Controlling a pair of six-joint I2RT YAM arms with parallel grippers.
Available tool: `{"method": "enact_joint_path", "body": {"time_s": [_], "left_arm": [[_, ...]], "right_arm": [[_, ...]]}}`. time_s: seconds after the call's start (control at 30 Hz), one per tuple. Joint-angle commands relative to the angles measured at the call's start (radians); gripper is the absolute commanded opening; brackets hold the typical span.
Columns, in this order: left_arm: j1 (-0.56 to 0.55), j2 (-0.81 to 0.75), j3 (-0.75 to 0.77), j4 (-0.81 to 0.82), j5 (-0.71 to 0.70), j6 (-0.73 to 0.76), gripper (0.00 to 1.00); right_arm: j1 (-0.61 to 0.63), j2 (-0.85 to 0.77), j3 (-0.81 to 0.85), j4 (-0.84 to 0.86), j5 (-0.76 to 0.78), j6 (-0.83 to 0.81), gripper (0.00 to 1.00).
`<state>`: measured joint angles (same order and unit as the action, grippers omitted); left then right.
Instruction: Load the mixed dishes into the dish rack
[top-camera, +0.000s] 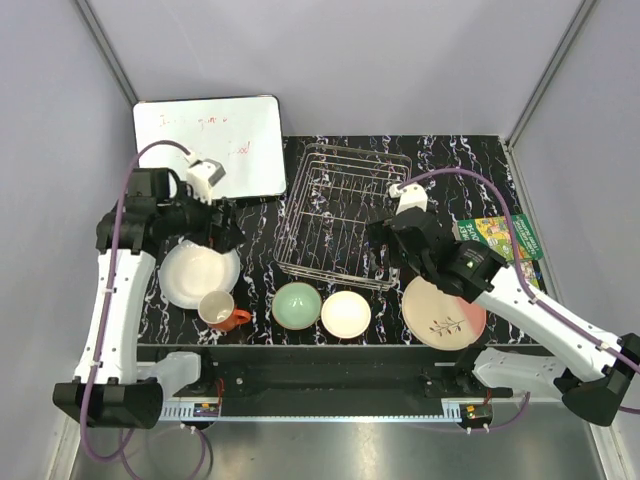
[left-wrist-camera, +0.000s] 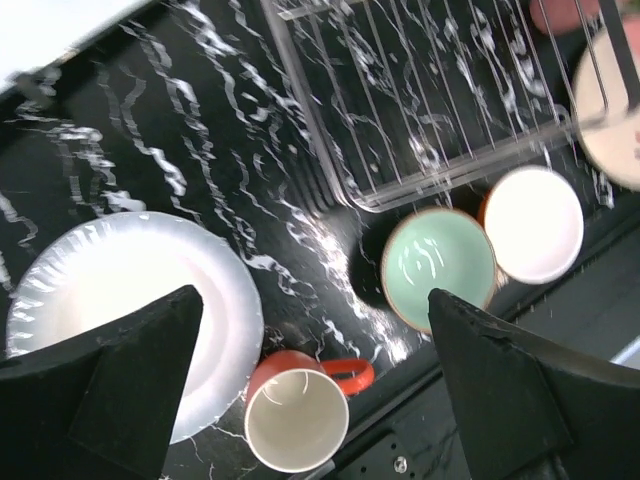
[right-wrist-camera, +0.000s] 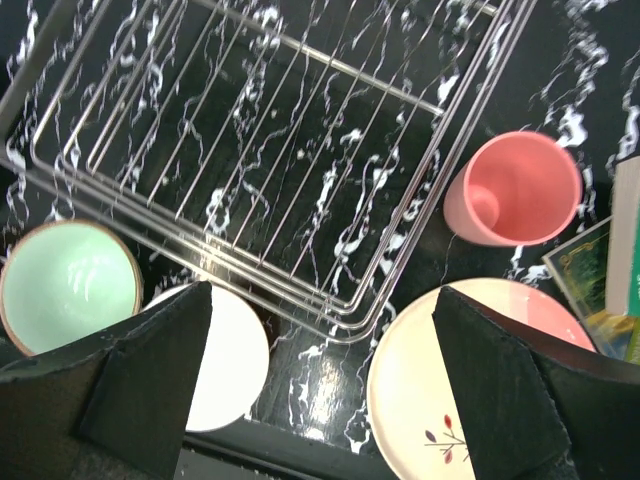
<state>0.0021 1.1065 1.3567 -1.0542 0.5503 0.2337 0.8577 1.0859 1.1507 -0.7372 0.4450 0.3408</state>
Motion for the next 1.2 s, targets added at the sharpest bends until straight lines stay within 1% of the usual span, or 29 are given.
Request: {"method": "enact_joint_path", "body": {"time_s": [0.0,0.03,0.07,0.1,0.13,0.17,0.27,0.4,0.63,0.8,0.87,1.17], "left_arm": [[-0.091,-0.051,-0.086,-0.015,0.011,0.1,0.99],[-0.134,-0.053,-0.103,-0.033,0.011,0.151,0.99],[-0.163,-0.051,-0.135,-0.038,0.001,0.171,0.99],[-0.195,-0.037,-0.146,-0.047,-0.039,0.188,0.99],[-0.247,-0.025,-0.154,-0.064,-0.058,0.216,0.99],[-0.267,-0.011,-0.166,-0.069,-0.072,0.226,0.99],[-0.292,0.036,-0.183,-0.073,-0.07,0.257,0.99],[-0.317,0.093,-0.208,-0.027,-0.046,0.276,0.99],[-0.381,0.182,-0.263,0.043,0.0,0.266,0.99],[-0.444,0.214,-0.343,0.115,0.016,0.224,0.99],[-0.458,0.217,-0.378,0.158,-0.006,0.198,0.99],[-0.484,0.289,-0.392,0.285,-0.119,0.161,0.99]], "right_arm": [[0.01,-0.043,-0.055,0.012,-0.084,-0.006,1.0],[0.01,-0.055,-0.069,0.013,-0.11,-0.005,1.0],[0.01,-0.078,-0.084,0.015,-0.153,0.007,1.0],[0.01,-0.087,-0.115,0.013,-0.169,0.016,1.0],[0.012,-0.101,-0.132,0.013,-0.19,0.024,0.99],[0.011,-0.125,-0.164,0.013,-0.218,0.047,1.0],[0.01,-0.17,-0.219,0.019,-0.244,0.099,0.99],[0.012,-0.221,-0.255,0.01,-0.232,0.15,0.97],[0.012,-0.311,-0.214,-0.031,-0.14,0.15,0.94],[0.01,-0.317,-0.172,-0.057,-0.106,0.152,0.92],[0.01,-0.32,-0.161,-0.06,-0.097,0.159,0.91],[0.01,-0.325,-0.129,-0.053,-0.097,0.155,0.88]]}}
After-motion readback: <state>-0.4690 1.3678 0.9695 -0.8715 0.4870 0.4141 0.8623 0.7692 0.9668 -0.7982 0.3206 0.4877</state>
